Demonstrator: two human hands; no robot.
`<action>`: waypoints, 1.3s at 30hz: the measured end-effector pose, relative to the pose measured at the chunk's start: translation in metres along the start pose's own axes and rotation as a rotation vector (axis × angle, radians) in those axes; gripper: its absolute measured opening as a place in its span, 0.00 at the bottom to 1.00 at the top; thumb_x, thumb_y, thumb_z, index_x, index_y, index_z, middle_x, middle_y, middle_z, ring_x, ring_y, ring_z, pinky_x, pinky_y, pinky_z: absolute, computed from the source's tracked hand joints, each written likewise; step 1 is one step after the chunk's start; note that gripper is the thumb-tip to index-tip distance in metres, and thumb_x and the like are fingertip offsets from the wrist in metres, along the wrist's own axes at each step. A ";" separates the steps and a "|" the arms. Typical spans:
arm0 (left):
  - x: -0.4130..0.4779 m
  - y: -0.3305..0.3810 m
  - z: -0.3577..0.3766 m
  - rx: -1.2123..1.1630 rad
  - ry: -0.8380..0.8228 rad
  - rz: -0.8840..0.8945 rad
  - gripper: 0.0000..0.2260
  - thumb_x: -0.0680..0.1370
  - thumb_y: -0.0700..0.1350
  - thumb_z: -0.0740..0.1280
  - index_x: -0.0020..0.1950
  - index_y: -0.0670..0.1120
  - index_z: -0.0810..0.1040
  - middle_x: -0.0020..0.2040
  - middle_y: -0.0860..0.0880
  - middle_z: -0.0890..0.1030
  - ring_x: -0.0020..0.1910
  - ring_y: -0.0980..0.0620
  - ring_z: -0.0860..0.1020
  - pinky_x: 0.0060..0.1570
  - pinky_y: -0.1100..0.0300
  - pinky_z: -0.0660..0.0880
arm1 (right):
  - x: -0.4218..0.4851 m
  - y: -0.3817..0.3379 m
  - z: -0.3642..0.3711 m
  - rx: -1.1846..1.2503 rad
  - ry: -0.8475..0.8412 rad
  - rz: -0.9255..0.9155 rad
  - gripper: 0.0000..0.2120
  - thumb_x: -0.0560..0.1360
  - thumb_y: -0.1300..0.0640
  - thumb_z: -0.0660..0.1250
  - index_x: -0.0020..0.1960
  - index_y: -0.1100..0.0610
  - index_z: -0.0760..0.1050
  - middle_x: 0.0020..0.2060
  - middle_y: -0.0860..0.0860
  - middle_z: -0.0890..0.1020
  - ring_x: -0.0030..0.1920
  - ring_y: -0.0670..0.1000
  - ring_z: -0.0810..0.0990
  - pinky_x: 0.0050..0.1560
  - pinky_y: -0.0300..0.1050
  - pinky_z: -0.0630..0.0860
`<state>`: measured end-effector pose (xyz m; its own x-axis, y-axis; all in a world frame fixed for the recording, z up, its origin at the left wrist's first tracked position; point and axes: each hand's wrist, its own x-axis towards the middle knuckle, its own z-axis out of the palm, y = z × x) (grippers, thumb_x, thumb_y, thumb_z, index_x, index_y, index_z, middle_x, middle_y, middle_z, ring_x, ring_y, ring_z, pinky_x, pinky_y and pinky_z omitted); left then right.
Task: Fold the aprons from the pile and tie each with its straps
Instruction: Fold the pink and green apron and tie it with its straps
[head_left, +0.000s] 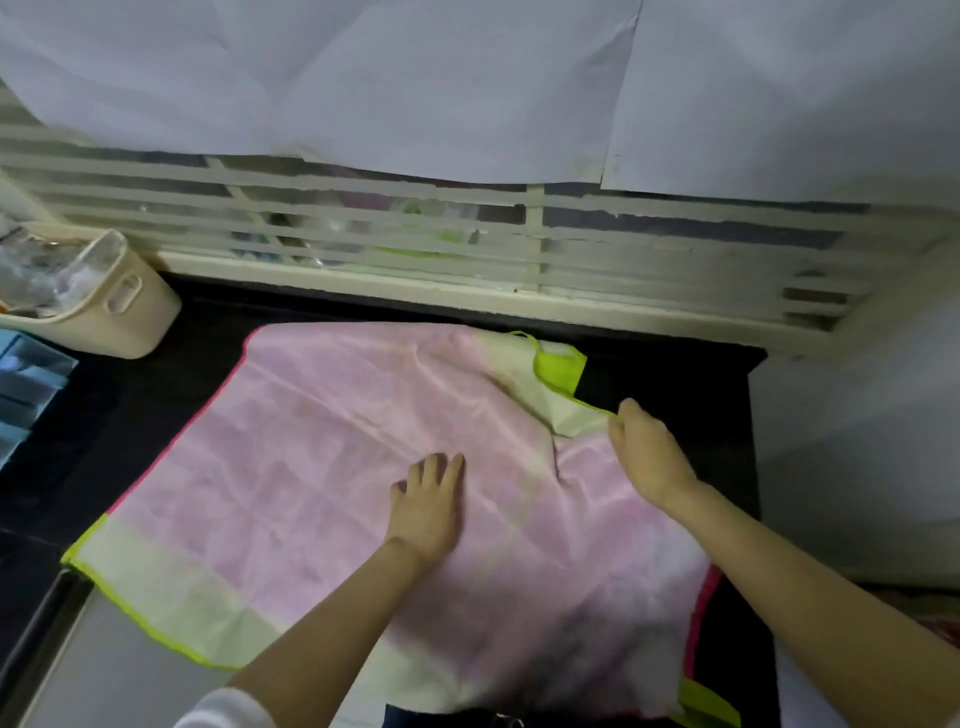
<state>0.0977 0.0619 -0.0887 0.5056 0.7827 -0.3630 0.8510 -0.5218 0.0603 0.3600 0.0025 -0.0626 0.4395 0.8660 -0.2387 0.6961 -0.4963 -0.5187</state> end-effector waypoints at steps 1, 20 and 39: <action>0.001 0.001 -0.001 0.008 -0.003 -0.005 0.29 0.73 0.46 0.65 0.73 0.47 0.63 0.67 0.44 0.69 0.60 0.41 0.71 0.52 0.47 0.72 | 0.001 0.011 -0.010 0.043 0.041 0.054 0.08 0.80 0.61 0.55 0.43 0.61 0.62 0.35 0.60 0.74 0.40 0.62 0.76 0.39 0.49 0.66; 0.120 0.035 -0.083 -0.083 0.208 0.178 0.26 0.77 0.38 0.60 0.75 0.46 0.58 0.76 0.39 0.55 0.71 0.41 0.62 0.63 0.49 0.64 | 0.063 -0.005 -0.030 0.000 0.028 0.039 0.23 0.78 0.60 0.61 0.71 0.63 0.62 0.65 0.60 0.69 0.66 0.59 0.66 0.66 0.50 0.65; 0.163 0.022 -0.107 -0.348 -0.045 0.026 0.15 0.78 0.35 0.59 0.65 0.39 0.71 0.62 0.38 0.68 0.59 0.39 0.72 0.59 0.53 0.69 | 0.058 -0.017 -0.060 0.294 0.101 0.007 0.12 0.75 0.66 0.60 0.55 0.58 0.77 0.43 0.54 0.81 0.42 0.52 0.78 0.43 0.40 0.70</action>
<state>0.2142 0.2144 -0.0470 0.5278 0.7509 -0.3969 0.8391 -0.3884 0.3809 0.4079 0.0573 -0.0188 0.5083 0.8447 -0.1677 0.5053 -0.4503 -0.7361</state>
